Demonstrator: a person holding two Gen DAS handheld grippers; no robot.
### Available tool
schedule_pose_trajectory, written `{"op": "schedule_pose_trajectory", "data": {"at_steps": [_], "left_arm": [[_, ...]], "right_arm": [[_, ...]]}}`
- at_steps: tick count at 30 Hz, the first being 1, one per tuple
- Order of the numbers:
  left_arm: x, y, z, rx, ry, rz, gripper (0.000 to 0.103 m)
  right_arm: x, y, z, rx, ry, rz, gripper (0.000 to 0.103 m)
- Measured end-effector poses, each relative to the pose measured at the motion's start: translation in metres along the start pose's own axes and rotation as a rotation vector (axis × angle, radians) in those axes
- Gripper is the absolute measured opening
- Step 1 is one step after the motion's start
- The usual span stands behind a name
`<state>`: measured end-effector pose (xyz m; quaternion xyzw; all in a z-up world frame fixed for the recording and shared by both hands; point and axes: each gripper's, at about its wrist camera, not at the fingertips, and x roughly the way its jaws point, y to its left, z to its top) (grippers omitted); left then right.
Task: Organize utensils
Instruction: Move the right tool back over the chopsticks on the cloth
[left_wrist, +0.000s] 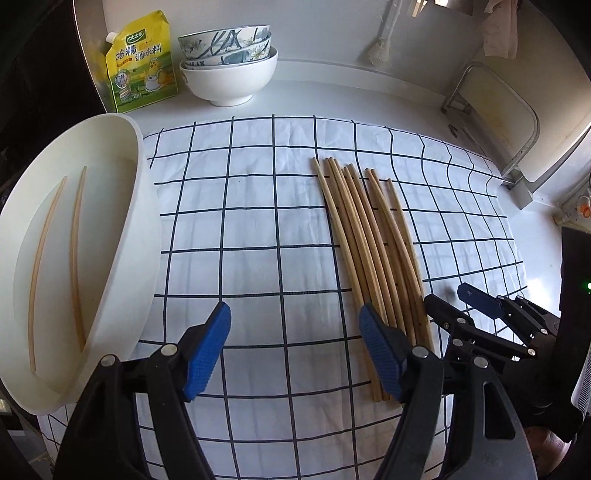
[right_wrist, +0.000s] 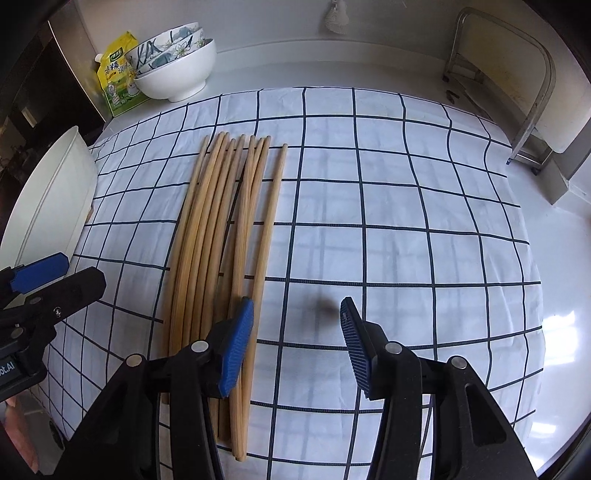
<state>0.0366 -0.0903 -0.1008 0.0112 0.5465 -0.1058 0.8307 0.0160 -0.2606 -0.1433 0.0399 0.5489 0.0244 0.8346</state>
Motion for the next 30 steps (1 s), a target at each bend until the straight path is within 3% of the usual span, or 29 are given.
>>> {"op": "schedule_pose_trajectory", "data": {"at_steps": [8, 30], "left_arm": [[0.005, -0.001, 0.001, -0.005, -0.003, 0.017, 0.071], [0.048, -0.019, 0.009, -0.033, 0.037, 0.032, 0.071]], "right_arm": [[0.003, 0.006, -0.003, -0.036, 0.001, -0.017, 0.047], [-0.003, -0.041, -0.005, 0.036, -0.042, -0.043, 0.047]]}}
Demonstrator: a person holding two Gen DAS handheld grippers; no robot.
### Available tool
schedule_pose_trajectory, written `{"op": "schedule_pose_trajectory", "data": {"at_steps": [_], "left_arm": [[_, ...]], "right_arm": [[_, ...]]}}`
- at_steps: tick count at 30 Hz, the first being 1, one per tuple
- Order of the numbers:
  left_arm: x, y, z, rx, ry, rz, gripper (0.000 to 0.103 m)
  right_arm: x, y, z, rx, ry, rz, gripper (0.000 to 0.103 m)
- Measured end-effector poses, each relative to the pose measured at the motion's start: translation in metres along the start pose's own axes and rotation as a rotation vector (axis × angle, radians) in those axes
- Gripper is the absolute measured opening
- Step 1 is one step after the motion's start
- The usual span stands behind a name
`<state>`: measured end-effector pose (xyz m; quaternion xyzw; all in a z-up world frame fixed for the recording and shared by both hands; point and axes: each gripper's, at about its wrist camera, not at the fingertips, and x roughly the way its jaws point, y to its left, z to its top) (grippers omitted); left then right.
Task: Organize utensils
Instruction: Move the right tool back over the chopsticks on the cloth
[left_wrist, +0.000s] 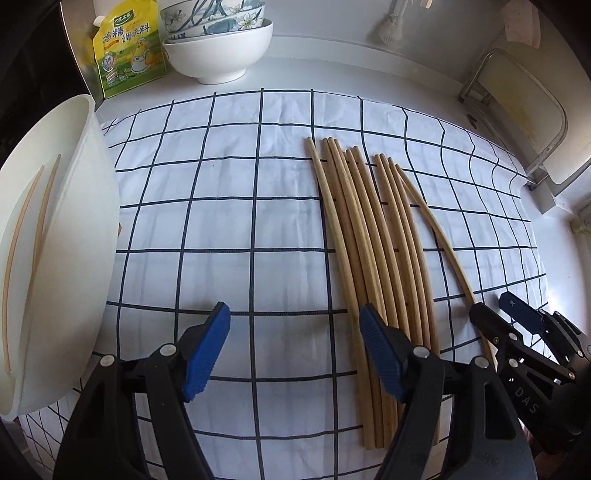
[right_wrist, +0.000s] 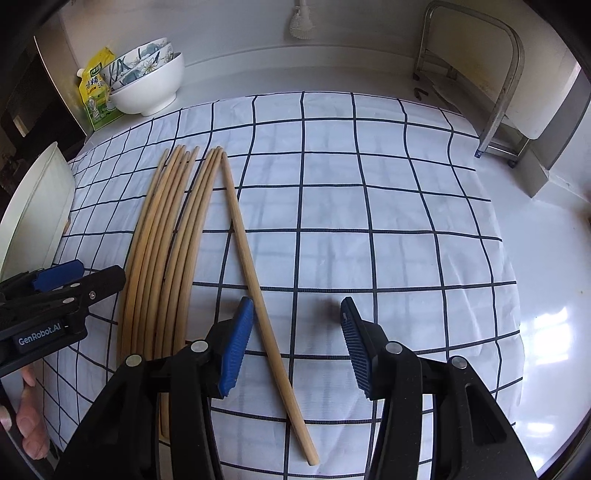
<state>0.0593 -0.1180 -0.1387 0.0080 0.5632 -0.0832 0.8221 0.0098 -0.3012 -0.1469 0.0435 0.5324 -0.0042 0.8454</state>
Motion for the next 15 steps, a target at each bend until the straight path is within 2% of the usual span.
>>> {"op": "schedule_pose_trajectory", "data": {"at_steps": [6, 10, 15], "left_arm": [[0.0018, -0.0036, -0.0009, 0.010, -0.009, 0.027, 0.071], [0.0061, -0.0092, -0.0013, 0.038, 0.005, 0.070, 0.071], [0.0045, -0.0068, -0.0025, 0.037, 0.001, 0.080, 0.072]], "right_arm": [[-0.0014, 0.0012, 0.0009, 0.008, -0.006, 0.006, 0.047], [-0.0027, 0.0017, 0.0011, 0.008, -0.009, 0.009, 0.047], [-0.0026, 0.0038, 0.0007, -0.009, -0.012, 0.002, 0.047]]}}
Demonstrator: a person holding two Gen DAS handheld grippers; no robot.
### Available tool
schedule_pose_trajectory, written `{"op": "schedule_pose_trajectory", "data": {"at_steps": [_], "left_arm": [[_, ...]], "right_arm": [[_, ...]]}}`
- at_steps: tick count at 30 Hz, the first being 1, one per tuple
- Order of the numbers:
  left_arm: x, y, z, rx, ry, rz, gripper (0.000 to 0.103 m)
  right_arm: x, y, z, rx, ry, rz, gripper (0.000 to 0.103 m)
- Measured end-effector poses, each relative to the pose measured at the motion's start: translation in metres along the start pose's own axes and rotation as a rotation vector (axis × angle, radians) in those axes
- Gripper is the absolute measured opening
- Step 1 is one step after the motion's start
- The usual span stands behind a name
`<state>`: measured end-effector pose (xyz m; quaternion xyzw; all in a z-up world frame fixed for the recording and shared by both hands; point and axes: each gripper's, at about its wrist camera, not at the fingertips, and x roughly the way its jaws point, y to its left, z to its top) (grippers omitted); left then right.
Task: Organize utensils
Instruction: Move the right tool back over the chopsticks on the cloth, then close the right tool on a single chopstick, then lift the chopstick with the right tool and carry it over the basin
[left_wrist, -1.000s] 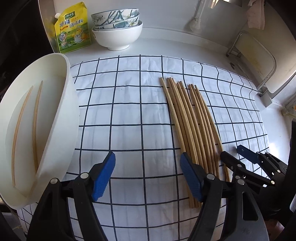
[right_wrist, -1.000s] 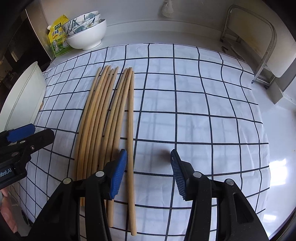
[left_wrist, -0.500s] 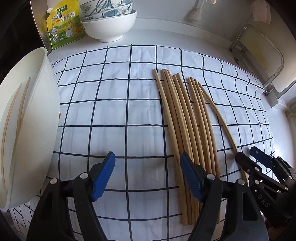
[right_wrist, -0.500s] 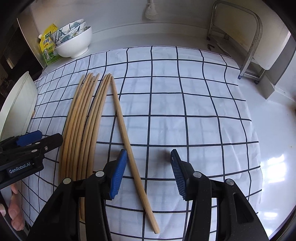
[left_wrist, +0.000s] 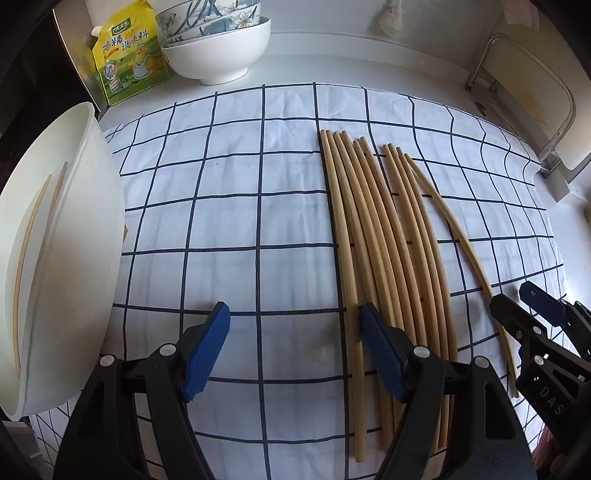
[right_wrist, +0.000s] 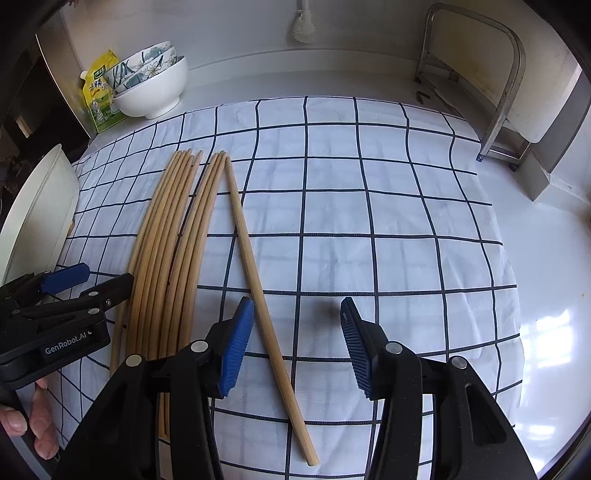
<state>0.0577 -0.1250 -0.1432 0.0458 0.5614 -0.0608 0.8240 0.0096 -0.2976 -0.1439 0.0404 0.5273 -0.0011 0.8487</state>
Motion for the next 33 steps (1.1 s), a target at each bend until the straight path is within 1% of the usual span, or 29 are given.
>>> {"op": "schedule_pose_trajectory", "data": {"at_steps": [10, 11, 13, 18, 22, 24, 25, 26, 27, 28, 29, 30, 31, 32, 33], "left_arm": [[-0.004, 0.013, -0.008, -0.006, 0.003, 0.036, 0.073], [-0.004, 0.013, -0.007, -0.008, 0.003, 0.037, 0.073], [-0.003, 0.012, -0.005, -0.014, 0.002, 0.041, 0.077], [0.002, 0.005, 0.004, -0.010, -0.012, 0.045, 0.077], [0.003, 0.004, 0.007, -0.023, -0.024, 0.042, 0.076], [0.003, 0.004, 0.007, -0.032, -0.029, 0.026, 0.068], [0.002, 0.003, 0.007, -0.030, -0.032, 0.020, 0.066], [0.002, 0.002, 0.007, -0.023, -0.033, 0.012, 0.060], [0.001, 0.001, 0.007, -0.015, -0.034, 0.005, 0.052], [0.001, 0.000, 0.008, -0.006, -0.035, -0.002, 0.048], [0.000, -0.001, 0.009, 0.003, -0.035, -0.008, 0.039], [0.000, -0.001, 0.009, 0.010, -0.035, -0.012, 0.028], [-0.001, -0.002, 0.009, 0.014, -0.033, -0.018, 0.022], [0.000, -0.002, 0.009, 0.017, -0.029, -0.027, 0.011], [0.000, -0.001, 0.010, 0.018, -0.024, -0.034, 0.007]], "right_arm": [[0.003, 0.003, 0.004, -0.037, -0.006, -0.009, 0.047], [0.004, 0.004, 0.004, -0.046, -0.005, -0.008, 0.048], [0.006, 0.006, 0.006, -0.064, -0.002, -0.009, 0.048], [0.012, 0.015, 0.008, -0.116, -0.008, -0.037, 0.048], [0.014, 0.019, 0.010, -0.146, -0.031, -0.047, 0.048], [0.014, 0.022, 0.010, -0.158, -0.040, -0.046, 0.048], [0.015, 0.024, 0.011, -0.167, -0.044, -0.044, 0.048], [0.014, 0.025, 0.010, -0.176, -0.044, -0.041, 0.043], [0.014, 0.027, 0.010, -0.185, -0.041, -0.026, 0.033], [0.014, 0.028, 0.010, -0.191, -0.036, -0.006, 0.028], [0.013, 0.030, 0.010, -0.196, -0.033, 0.008, 0.019], [0.013, 0.032, 0.010, -0.204, -0.031, 0.011, 0.008], [0.013, 0.035, 0.010, -0.215, -0.031, 0.004, 0.007], [0.013, 0.036, 0.010, -0.220, -0.032, 0.001, 0.007], [0.013, 0.035, 0.010, -0.211, -0.030, 0.010, 0.006]]}}
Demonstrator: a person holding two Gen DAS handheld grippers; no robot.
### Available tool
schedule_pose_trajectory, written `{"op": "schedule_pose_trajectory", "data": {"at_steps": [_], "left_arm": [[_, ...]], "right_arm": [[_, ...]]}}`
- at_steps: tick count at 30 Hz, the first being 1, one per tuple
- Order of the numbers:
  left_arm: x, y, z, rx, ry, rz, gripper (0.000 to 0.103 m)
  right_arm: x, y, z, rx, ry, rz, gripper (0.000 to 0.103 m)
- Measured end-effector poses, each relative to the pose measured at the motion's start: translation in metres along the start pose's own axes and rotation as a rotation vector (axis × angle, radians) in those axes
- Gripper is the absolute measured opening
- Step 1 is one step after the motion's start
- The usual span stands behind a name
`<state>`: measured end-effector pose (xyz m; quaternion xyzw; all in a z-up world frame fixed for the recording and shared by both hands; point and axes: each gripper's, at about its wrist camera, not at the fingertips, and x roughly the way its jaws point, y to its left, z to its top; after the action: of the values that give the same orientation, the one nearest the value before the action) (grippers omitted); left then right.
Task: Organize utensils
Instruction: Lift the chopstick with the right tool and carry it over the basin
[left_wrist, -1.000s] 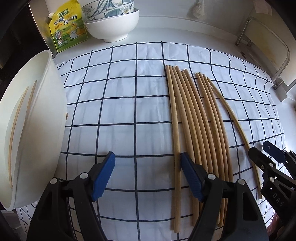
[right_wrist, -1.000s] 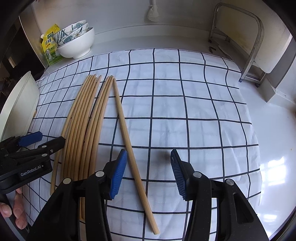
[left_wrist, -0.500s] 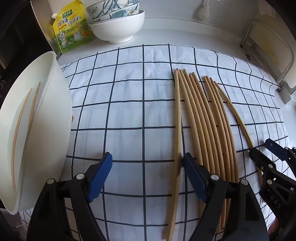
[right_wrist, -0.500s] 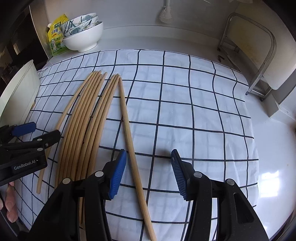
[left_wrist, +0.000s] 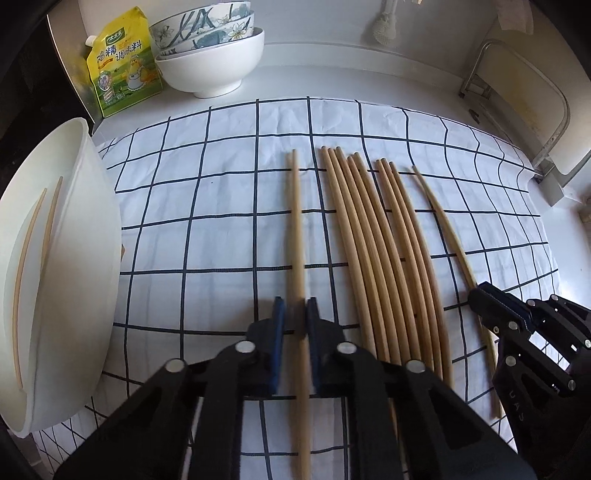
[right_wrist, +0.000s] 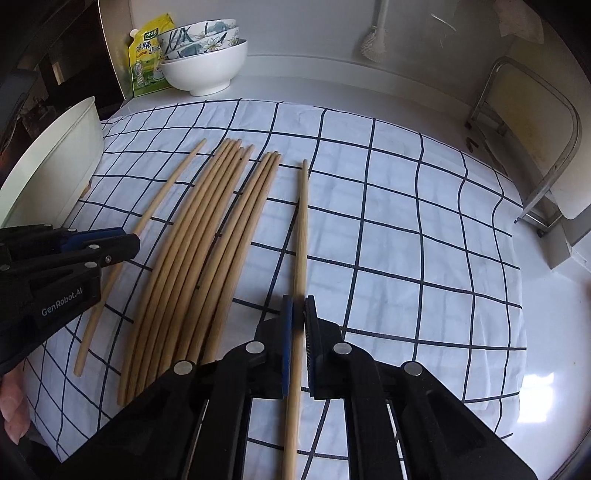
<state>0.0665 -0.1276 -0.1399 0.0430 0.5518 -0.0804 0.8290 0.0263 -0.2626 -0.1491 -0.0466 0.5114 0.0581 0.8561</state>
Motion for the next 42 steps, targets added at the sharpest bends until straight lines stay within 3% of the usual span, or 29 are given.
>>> {"op": "schedule_pose_trajectory", "data": {"at_steps": [10, 20, 31, 42], "left_arm": [[-0.023, 0.009, 0.000, -0.004, 0.015, -0.073, 0.007], [-0.096, 0.038, 0.013, 0.006, -0.128, -0.095, 0.007], [-0.142, 0.137, 0.023, -0.096, -0.230, -0.013, 0.007], [-0.133, 0.243, 0.006, -0.240, -0.196, 0.059, 0.007]], "right_arm": [[-0.030, -0.020, 0.005, 0.156, -0.027, 0.093, 0.006], [-0.083, 0.008, 0.040, 0.153, -0.134, 0.127, 0.006], [-0.097, 0.104, 0.095, 0.001, -0.195, 0.232, 0.006], [-0.066, 0.226, 0.139, -0.137, -0.136, 0.369, 0.006]]}}
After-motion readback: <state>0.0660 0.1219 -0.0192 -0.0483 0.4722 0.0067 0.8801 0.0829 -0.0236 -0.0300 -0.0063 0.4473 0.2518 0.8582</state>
